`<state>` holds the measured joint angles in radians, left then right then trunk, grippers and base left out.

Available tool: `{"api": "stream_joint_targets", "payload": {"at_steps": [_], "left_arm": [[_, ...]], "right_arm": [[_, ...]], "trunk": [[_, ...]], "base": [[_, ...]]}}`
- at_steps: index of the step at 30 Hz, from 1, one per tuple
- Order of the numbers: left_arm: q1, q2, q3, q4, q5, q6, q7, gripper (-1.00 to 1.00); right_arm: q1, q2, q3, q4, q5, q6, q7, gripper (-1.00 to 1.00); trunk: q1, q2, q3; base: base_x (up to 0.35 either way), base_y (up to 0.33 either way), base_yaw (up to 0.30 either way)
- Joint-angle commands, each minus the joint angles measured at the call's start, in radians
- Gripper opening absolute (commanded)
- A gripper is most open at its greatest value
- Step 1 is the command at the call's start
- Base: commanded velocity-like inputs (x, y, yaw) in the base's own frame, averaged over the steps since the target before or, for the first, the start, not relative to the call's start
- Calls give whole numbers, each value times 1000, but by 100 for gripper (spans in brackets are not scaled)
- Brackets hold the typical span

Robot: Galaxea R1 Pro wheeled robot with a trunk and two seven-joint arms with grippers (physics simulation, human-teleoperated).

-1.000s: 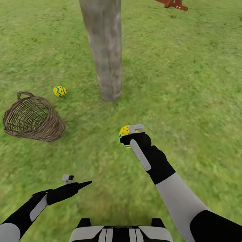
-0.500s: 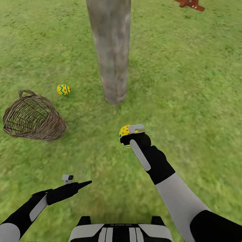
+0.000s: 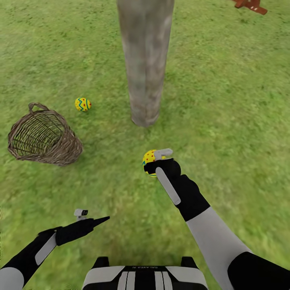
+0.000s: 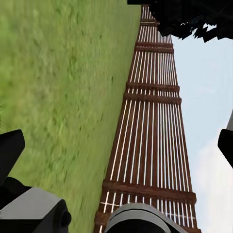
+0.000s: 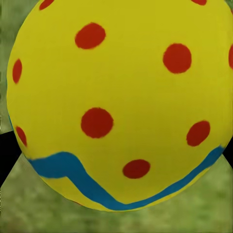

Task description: Take the three Easter eggs out of the wicker basket on the lawn in the garden, then place them on the lawn next to a single tree (choose any tree) so that all three eggs are next to the same tree and none are left in the basket.

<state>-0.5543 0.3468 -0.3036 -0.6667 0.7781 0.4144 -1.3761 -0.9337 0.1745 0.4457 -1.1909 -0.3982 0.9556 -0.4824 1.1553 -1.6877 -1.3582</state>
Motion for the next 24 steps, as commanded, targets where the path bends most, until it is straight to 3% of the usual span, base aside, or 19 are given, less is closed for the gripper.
{"api": "stream_joint_targets", "payload": {"at_steps": [1,12,16,21,24], "left_arm": [[-1,2,-5,1,9,11,-1,100],[-1,3,-2,2,9,11,-1,100],[-1,1,-4,1,9,11,-1,100],[-1,0,-5,2,9,11,-1,100],[-1,0,-6,1,9,11,-1,100]], "right_arm": [[-1,0,1,-1,-10,2,-10,-100],[-1,0,-1,-23,-8,-2,-10,-100],[-19,0,-7,96,-7,-6,-4,-100],[-114,0,-9,294,-16,-102,6,-100],[-123,0,-9,316,-18,-144,8,-100]], "trunk": [[0,0,-2],[0,0,-11],[0,0,-11],[0,0,-11],[0,0,-11]], "base": [[15,-16,179],[1,-1,131],[0,0,1],[0,0,0],[0,0,0]]}}
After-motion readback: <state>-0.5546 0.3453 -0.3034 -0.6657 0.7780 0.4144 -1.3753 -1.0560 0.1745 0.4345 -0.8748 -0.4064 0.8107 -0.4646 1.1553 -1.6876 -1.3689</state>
